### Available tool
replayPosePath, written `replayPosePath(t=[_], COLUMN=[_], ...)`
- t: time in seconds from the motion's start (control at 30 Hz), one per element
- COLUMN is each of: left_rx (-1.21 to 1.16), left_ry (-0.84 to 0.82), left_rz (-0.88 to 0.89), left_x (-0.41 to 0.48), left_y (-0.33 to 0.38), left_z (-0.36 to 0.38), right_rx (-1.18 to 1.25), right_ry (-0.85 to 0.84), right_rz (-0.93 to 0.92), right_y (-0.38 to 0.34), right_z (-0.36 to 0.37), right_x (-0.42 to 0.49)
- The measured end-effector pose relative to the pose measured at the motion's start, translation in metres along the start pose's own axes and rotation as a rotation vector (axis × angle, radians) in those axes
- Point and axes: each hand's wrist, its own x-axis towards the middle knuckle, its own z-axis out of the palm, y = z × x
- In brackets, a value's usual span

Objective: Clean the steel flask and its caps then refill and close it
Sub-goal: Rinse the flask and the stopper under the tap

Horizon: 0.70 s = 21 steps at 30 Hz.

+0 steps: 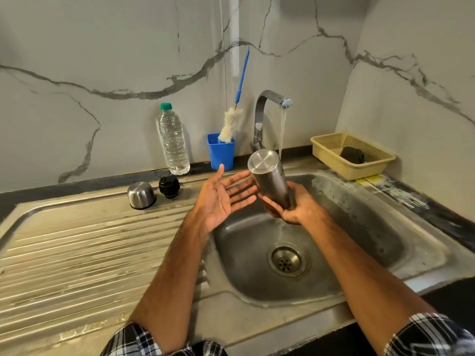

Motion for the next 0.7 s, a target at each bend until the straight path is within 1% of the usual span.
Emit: replayPosePath(t=[0.23, 0.37, 0.43, 0.53, 0.63, 0.7], left_rx=[-0.004, 0.012, 0.043, 0.159, 0.328, 0.512], left_ry=[0.042, 0.05, 0.068, 0.083, 0.128, 0.185], left_rz=[0.039, 0.039, 0.03, 0.033, 0.031, 0.016], left_x=[0.0, 0.001, 0.001, 0.002, 0.005, 0.006], left_y=[-0.003, -0.003, -0.002, -0.003, -0.006, -0.009], left_z=[0.003, 0.001, -0.002, -0.005, -0.009, -0.011], right_rx=[0.009, -0.042, -0.083, -0.169, -0.295, -0.423], right_ry=[-0.014, -0.015, -0.062, -0.111, -0.021, 0.033], right_rz=[-0.017, -0.087, -0.145, -0.252, -0.456, -0.596], right_y=[0.001, 0.0, -0.002, -0.008, -0.019, -0.021], right_z=[0.003, 0.006, 0.006, 0.005, 0.003, 0.0], right_x=[-0.005, -0.009, -0.011, -0.015, -0.015, -0.011])
